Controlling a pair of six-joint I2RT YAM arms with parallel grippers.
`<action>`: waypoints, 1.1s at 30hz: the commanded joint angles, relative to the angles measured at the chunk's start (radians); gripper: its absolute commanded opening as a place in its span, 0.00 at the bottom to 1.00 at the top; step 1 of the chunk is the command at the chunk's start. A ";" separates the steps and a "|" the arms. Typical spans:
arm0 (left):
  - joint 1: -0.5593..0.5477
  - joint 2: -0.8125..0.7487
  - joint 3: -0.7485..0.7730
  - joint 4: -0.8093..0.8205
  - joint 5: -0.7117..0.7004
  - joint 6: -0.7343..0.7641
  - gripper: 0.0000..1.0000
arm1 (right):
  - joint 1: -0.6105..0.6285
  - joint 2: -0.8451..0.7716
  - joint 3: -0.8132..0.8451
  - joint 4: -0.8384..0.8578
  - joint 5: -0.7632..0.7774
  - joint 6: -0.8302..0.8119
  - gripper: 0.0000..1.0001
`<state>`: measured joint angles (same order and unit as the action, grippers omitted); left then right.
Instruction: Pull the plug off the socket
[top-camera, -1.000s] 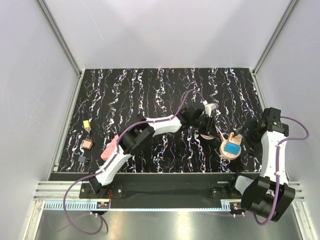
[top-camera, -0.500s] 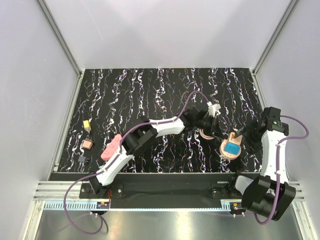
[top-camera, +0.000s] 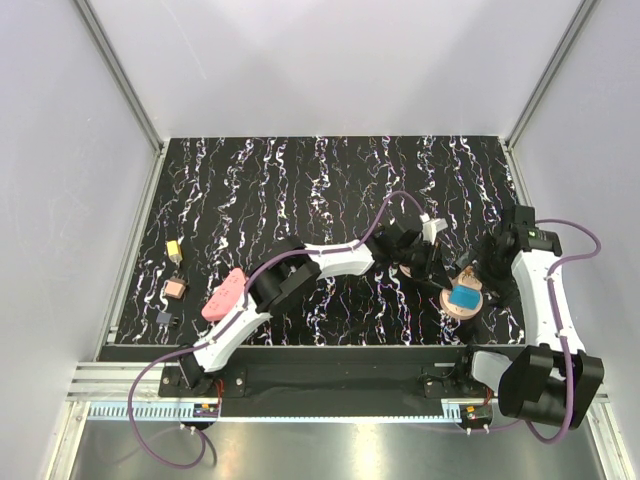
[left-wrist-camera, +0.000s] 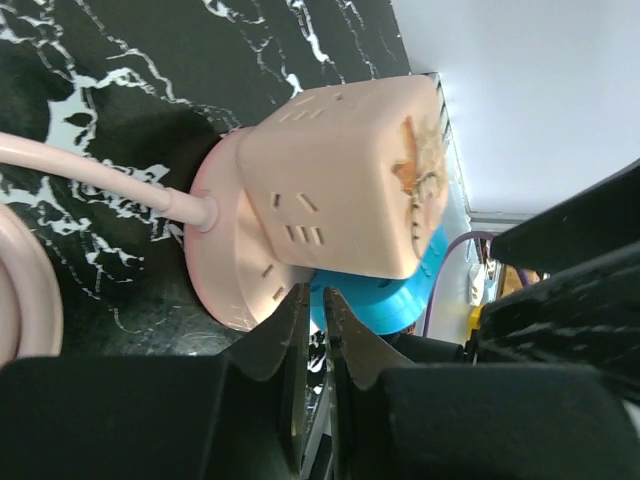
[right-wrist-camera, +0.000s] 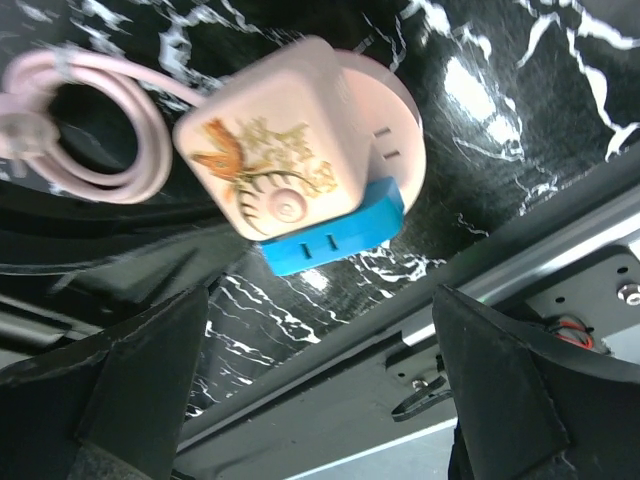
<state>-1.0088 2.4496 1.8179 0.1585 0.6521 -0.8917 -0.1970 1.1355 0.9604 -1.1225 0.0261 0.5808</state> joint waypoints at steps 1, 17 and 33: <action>-0.002 0.026 0.029 0.041 0.029 -0.009 0.15 | 0.014 0.003 -0.026 0.001 0.028 0.025 0.99; -0.002 0.052 0.041 0.024 0.038 -0.001 0.14 | 0.060 0.035 -0.038 0.040 0.055 0.019 0.83; -0.002 0.061 0.058 -0.002 0.038 0.014 0.14 | 0.071 0.009 -0.046 0.021 0.066 0.091 0.78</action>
<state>-1.0084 2.4920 1.8397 0.1551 0.6708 -0.8940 -0.1322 1.1336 0.9154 -1.1004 0.0849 0.6453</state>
